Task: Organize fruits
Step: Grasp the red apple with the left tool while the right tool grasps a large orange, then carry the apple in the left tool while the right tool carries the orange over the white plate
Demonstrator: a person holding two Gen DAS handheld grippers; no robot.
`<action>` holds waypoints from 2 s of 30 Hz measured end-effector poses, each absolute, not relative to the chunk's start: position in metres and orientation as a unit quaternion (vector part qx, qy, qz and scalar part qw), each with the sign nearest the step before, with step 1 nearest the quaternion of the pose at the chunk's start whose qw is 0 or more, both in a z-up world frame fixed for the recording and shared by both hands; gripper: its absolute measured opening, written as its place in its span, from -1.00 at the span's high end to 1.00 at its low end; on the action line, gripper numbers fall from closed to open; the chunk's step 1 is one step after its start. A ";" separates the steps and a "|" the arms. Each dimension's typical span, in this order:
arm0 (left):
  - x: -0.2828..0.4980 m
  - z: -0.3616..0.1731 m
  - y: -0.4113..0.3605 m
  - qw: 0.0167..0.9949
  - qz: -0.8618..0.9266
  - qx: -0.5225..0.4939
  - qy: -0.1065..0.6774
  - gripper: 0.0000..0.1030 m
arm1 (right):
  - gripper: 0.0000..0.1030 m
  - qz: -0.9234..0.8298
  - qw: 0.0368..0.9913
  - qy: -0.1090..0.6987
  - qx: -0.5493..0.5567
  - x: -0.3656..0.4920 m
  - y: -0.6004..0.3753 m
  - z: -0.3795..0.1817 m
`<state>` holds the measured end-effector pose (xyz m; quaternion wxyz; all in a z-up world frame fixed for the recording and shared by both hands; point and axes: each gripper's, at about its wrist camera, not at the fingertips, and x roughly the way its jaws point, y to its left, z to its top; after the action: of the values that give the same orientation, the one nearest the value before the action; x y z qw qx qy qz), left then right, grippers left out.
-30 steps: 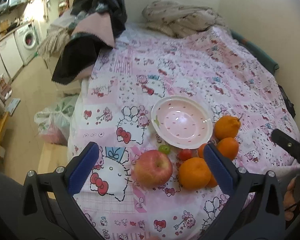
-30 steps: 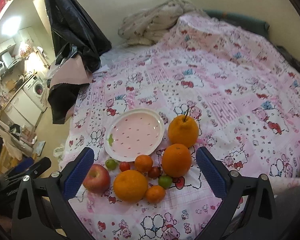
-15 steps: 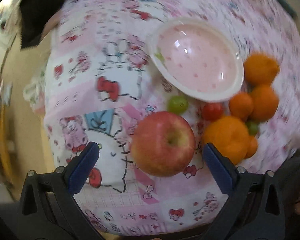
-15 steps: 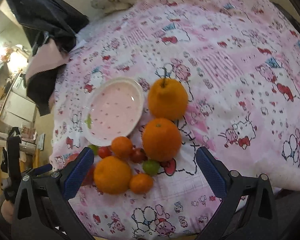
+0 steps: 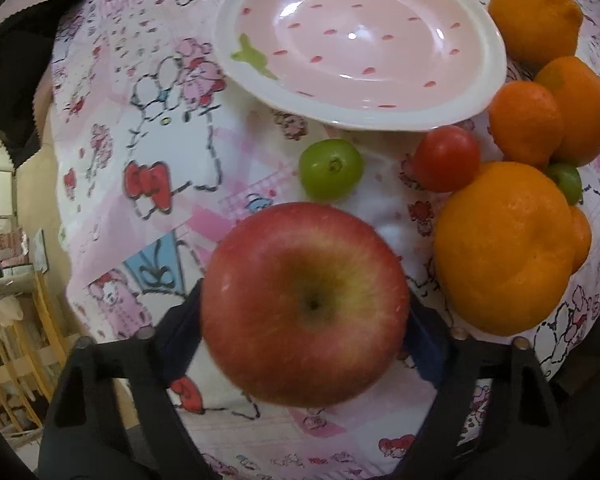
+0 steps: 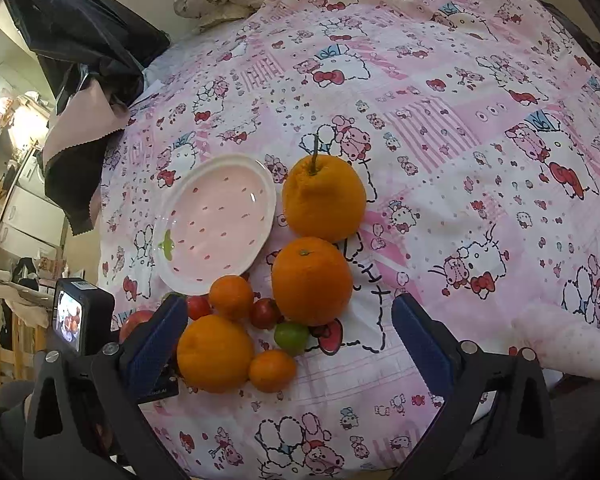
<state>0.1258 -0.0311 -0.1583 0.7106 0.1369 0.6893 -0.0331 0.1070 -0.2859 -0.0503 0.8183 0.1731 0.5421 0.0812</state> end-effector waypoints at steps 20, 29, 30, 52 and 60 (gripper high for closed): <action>0.102 -0.060 0.037 0.795 -0.016 -0.077 0.601 -0.56 | -0.70 0.031 0.715 0.660 0.229 0.161 -0.287 -0.120; 0.104 -0.070 0.041 0.792 -0.006 -0.096 0.603 -0.56 | -0.52 0.024 0.695 0.686 0.215 0.172 -0.272 -0.164; 0.104 -0.069 0.041 0.792 -0.008 -0.098 0.602 -0.56 | -0.46 0.026 0.695 0.685 0.218 0.173 -0.272 -0.164; 0.100 -0.055 0.036 0.816 -0.017 -0.086 0.571 -0.56 | -0.42 0.154 0.749 0.598 0.241 0.150 -0.262 -0.083; 0.144 -0.038 0.014 0.849 -0.033 -0.043 0.526 -0.56 | -0.42 0.194 0.773 0.566 0.210 0.203 -0.231 -0.057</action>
<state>0.1439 0.0139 -0.0385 0.8490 -0.0427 0.5256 -0.0333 0.2028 -0.2311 -0.0571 0.7732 0.2104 0.5660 0.1935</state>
